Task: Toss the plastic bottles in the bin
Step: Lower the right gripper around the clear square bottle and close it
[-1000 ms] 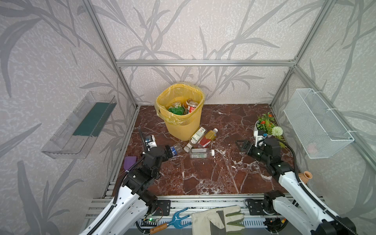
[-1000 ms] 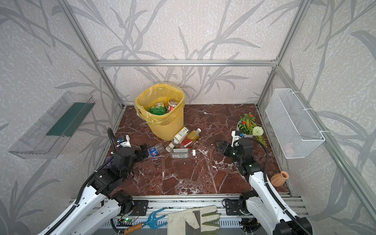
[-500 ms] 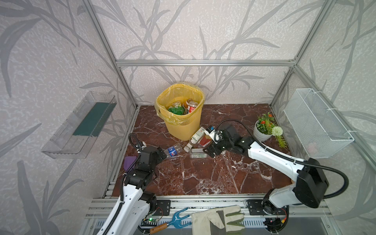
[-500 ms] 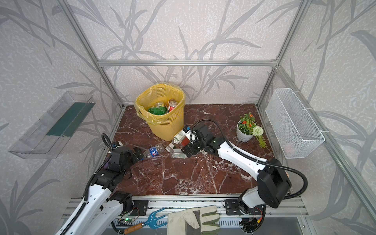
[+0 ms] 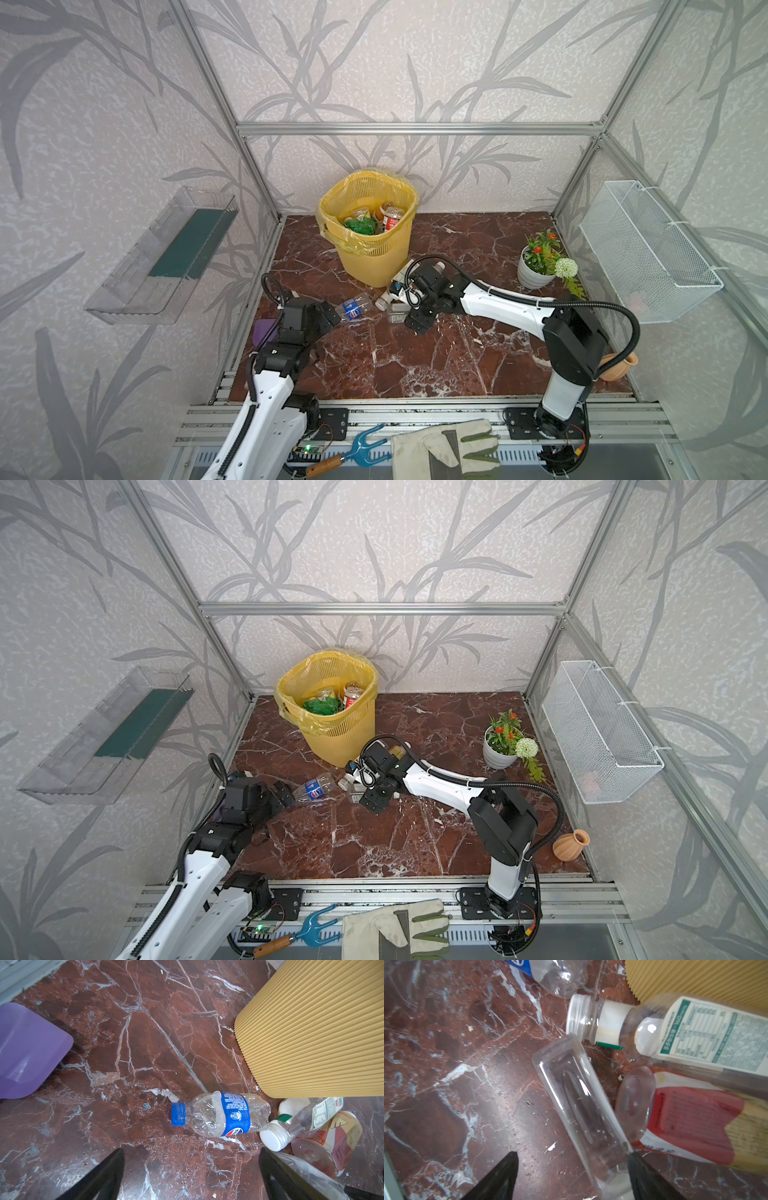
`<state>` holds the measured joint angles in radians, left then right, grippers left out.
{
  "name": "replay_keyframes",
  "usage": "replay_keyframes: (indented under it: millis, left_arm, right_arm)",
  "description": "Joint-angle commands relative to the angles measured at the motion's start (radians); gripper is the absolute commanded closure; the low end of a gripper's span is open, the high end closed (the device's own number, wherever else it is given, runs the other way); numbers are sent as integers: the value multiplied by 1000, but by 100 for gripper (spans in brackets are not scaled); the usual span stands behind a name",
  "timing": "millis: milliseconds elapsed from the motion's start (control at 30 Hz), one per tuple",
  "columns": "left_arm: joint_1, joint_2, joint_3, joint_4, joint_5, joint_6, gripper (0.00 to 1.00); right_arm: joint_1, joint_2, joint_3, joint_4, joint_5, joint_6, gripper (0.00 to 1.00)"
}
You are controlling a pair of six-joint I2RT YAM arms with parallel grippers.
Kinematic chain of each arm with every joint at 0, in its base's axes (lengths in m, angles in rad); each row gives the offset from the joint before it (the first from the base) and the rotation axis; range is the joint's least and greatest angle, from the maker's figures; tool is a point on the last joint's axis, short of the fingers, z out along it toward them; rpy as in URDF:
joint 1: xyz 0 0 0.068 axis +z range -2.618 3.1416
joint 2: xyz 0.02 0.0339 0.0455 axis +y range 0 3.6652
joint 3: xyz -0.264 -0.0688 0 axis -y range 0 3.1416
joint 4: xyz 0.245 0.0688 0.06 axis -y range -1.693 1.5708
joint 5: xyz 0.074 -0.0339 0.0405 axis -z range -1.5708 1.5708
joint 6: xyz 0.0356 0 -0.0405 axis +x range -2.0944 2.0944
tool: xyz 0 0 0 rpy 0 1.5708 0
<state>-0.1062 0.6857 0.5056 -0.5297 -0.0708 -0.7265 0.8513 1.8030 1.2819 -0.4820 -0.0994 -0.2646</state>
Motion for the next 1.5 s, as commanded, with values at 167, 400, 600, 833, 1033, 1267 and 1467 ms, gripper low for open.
replay_keyframes:
  millis: [167, 400, 600, 833, 1033, 1267, 1467]
  left_arm:
    - [8, -10, 1, 5, 23, 1, 1]
    - [8, -12, -2, 1, 23, -1, 1]
    - [10, -11, -4, 3, 21, 0, 1]
    - [11, -14, -5, 3, 21, 1, 1]
    - [11, -22, -6, -2, 23, -4, 1]
    - [12, -25, -9, -1, 23, -4, 1]
    - [11, -24, -7, 0, 22, -4, 1]
  right_arm:
    - [30, 47, 45, -46, 18, -31, 22]
    - [66, 29, 30, -88, -40, -29, 30]
    - [67, -28, 16, -110, -88, -15, 35]
    - [68, -58, 22, -61, -8, -31, 25]
    - [67, 9, 72, -66, 19, -49, 19]
    - [67, 109, 110, -65, 27, -62, 20]
    - [70, 151, 125, -51, -16, -64, 27]
